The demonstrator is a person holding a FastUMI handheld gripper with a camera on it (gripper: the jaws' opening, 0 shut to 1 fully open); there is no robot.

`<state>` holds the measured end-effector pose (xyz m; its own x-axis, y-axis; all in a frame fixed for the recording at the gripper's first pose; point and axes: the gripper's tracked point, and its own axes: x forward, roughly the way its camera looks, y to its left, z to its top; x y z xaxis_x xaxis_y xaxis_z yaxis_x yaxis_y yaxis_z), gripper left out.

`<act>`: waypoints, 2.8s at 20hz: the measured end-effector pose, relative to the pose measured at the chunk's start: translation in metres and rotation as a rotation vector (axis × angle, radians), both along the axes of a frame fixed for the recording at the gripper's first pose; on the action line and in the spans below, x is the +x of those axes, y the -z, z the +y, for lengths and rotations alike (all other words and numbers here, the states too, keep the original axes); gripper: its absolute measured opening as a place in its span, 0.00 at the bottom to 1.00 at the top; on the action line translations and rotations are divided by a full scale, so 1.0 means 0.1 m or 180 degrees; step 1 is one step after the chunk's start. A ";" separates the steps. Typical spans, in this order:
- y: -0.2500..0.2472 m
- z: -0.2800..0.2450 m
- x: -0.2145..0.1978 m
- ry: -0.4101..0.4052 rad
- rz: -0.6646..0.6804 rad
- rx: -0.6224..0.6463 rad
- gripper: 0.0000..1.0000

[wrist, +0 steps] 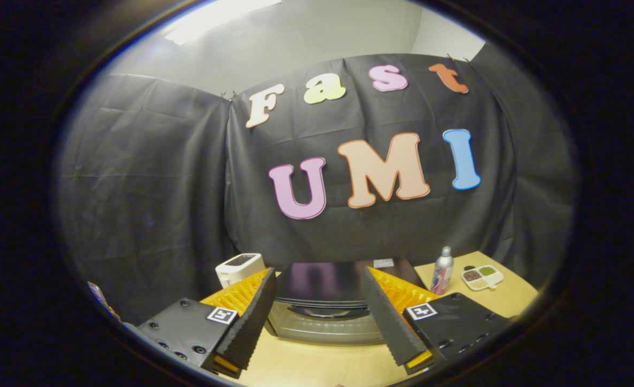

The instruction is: Open the toaster oven, put the food inside, and close the toaster oven door.

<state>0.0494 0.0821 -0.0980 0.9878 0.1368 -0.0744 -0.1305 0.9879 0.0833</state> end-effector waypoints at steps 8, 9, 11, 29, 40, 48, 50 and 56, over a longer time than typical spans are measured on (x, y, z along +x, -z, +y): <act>0.45 0.24 0.49 0.0049 0.0031 0.0111 0.98; 0.49 0.29 0.55 0.0033 0.0024 0.0109 0.98; 0.56 0.35 0.66 0.0035 0.0020 0.0045 0.98; 1.12 0.17 0.87 0.0375 0.0073 -0.0179 0.96; 1.21 0.20 0.20 0.0373 -0.0093 -0.0183 0.95; 1.53 0.21 -0.34 0.0347 0.0047 -0.0208 0.95; 1.61 0.21 -0.43 0.0311 0.0081 -0.0192 0.95; 1.95 0.15 -0.62 0.0290 0.0385 -0.0177 0.94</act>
<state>-0.0131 0.0972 -0.2933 0.9793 0.0393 -0.1986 -0.0325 0.9988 0.0376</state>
